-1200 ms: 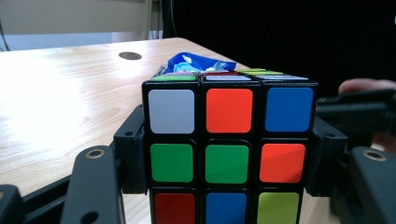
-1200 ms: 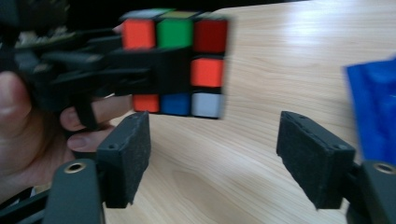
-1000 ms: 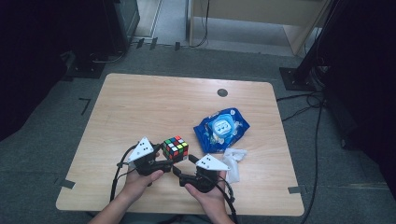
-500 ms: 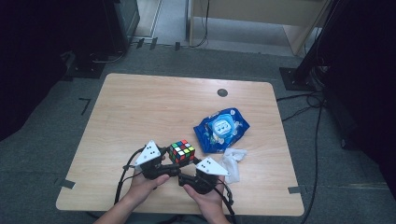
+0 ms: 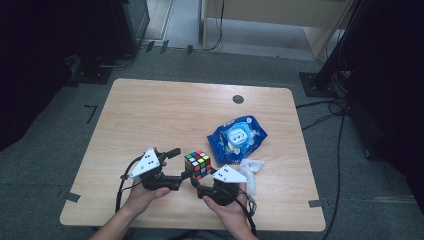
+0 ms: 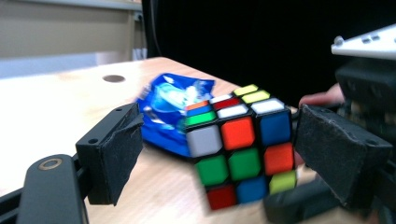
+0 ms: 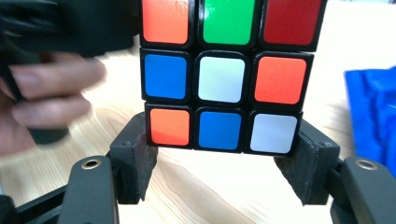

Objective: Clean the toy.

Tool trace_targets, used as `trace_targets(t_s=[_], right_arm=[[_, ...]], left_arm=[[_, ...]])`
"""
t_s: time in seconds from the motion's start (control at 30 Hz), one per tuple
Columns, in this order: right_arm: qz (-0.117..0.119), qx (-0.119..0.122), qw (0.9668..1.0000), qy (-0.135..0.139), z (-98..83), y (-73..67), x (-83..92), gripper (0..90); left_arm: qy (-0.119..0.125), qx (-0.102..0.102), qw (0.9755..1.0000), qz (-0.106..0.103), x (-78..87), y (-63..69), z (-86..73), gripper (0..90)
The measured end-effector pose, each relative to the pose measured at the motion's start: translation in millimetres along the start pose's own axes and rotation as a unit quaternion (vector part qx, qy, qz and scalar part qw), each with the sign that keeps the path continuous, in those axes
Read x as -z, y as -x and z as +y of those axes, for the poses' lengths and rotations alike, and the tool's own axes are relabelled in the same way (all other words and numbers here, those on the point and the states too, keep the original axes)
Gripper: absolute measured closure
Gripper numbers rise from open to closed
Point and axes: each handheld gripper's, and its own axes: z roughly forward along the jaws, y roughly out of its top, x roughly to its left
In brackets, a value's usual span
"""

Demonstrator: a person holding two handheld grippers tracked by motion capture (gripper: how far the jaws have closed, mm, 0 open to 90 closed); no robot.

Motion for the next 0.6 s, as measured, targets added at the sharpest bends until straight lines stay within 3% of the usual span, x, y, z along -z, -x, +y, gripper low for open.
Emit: trace_targets(t_s=[0.13, 0.23, 0.3, 0.37, 0.4, 0.47, 0.57, 0.6], right_arm=[[0.010, -0.016, 0.9995, -0.024, 5.7, 22.6, 13.8, 34.1], [0.018, -0.021, 0.9992, -0.030, 11.6, 33.8, 24.5, 34.1], [0.033, -0.026, 0.9982, -0.042, 16.2, 39.4, 29.6, 34.1], [0.040, -0.028, 0.9977, -0.047, 18.6, 41.6, 32.7, 34.1], [0.050, -0.031, 0.9968, -0.054, 19.8, 42.7, 33.4, 34.1], [0.071, -0.037, 0.9945, -0.067, 21.3, 43.0, 33.7, 34.1], [0.091, -0.040, 0.9910, -0.090, 21.9, 39.8, 31.5, 34.1], [0.096, -0.038, 0.9901, -0.095, 21.8, 38.6, 30.1, 34.1]], left_arm=[[-0.018, -0.034, 0.9993, 0.001, 4.7, -3.2, -2.6, 13.6], [-0.045, -0.083, 0.9954, 0.015, -1.3, 1.7, -8.8, 13.4], [-0.065, -0.119, 0.9905, 0.024, -7.8, 7.5, -14.2, 13.5], [-0.081, -0.156, 0.9839, 0.033, -14.4, 13.6, -19.8, 13.5], [-0.090, -0.178, 0.9791, 0.038, -17.9, 17.1, -22.6, 13.5], [-0.096, -0.202, 0.9739, 0.043, -22.3, 21.7, -25.8, 13.6], [-0.098, -0.226, 0.9681, 0.045, -25.7, 26.1, -28.0, 14.7], [-0.101, -0.238, 0.9647, 0.047, -26.0, 26.9, -28.3, 15.4]])
